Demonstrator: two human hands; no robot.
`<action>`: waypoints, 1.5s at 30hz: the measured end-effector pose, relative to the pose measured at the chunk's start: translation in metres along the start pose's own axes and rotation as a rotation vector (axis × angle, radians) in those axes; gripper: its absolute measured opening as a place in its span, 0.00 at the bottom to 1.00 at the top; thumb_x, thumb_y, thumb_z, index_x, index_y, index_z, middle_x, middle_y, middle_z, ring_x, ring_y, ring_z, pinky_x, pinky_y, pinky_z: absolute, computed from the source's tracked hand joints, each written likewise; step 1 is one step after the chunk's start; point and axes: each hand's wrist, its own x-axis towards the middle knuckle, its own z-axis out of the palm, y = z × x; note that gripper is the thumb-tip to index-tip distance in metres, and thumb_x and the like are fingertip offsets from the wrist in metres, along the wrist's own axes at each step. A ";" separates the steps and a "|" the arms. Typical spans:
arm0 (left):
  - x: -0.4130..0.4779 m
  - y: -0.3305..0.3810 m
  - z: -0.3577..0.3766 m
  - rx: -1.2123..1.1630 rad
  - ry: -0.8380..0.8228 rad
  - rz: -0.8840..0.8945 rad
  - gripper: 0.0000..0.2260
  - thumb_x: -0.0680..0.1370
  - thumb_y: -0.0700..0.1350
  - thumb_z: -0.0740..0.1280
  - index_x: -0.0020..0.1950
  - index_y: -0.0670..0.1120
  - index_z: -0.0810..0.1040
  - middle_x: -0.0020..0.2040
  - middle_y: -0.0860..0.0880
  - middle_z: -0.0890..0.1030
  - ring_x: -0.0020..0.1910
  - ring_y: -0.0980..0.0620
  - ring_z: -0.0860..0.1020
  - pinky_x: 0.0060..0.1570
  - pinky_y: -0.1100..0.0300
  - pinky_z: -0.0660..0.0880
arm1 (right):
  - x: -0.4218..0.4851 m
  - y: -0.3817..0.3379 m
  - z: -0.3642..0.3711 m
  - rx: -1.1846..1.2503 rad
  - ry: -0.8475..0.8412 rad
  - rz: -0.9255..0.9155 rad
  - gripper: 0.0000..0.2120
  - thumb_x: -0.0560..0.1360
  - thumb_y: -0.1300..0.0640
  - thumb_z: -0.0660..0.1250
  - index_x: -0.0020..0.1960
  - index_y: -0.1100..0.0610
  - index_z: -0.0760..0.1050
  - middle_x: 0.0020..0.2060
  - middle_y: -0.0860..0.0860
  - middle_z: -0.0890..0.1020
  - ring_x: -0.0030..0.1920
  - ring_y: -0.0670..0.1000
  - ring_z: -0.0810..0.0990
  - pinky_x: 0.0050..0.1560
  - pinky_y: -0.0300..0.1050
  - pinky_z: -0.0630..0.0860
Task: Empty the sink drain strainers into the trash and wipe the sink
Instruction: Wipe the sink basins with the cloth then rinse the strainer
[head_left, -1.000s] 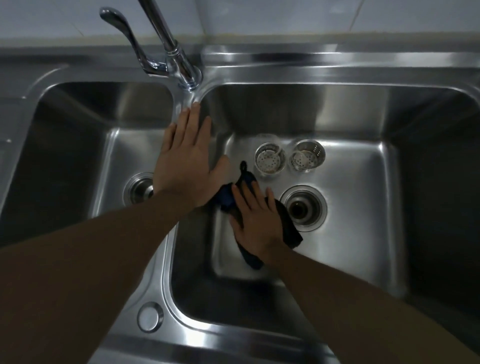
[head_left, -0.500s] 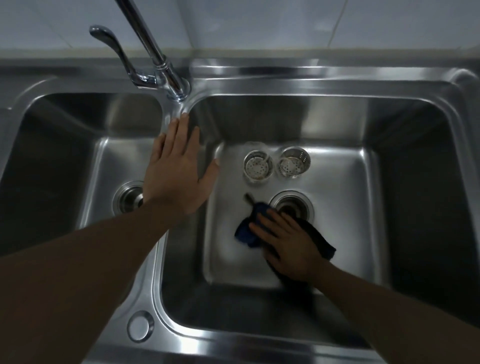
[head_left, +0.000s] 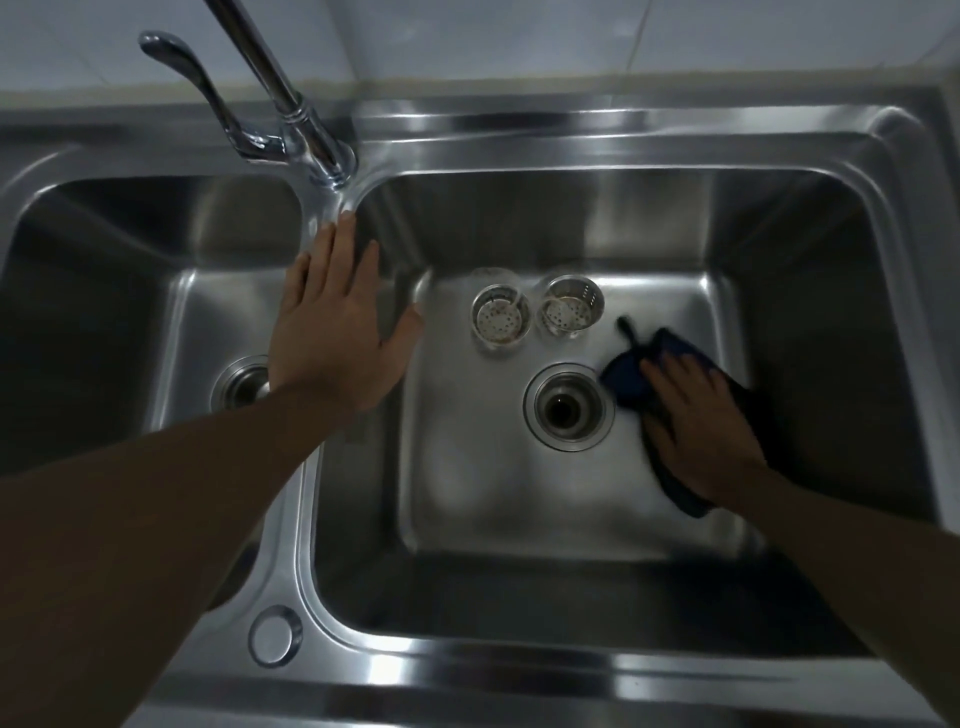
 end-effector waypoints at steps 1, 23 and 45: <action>0.000 0.000 0.000 -0.001 -0.002 0.000 0.36 0.78 0.63 0.51 0.79 0.41 0.61 0.83 0.43 0.50 0.82 0.45 0.48 0.79 0.47 0.49 | -0.012 -0.001 0.003 0.035 -0.056 -0.191 0.31 0.78 0.51 0.59 0.79 0.52 0.57 0.76 0.59 0.65 0.77 0.63 0.60 0.75 0.61 0.55; 0.000 -0.001 0.002 0.010 0.023 -0.006 0.36 0.78 0.63 0.52 0.79 0.41 0.61 0.83 0.43 0.51 0.82 0.45 0.49 0.79 0.46 0.50 | -0.015 -0.113 0.015 0.025 -0.407 -0.830 0.29 0.81 0.47 0.61 0.80 0.45 0.56 0.80 0.48 0.57 0.80 0.54 0.48 0.78 0.57 0.44; -0.027 0.019 -0.028 -0.285 -0.354 -0.052 0.35 0.81 0.53 0.61 0.82 0.45 0.49 0.83 0.47 0.48 0.82 0.44 0.45 0.79 0.48 0.49 | -0.030 -0.167 -0.094 0.874 -0.932 0.254 0.08 0.66 0.51 0.64 0.32 0.54 0.74 0.32 0.50 0.77 0.33 0.50 0.74 0.39 0.45 0.67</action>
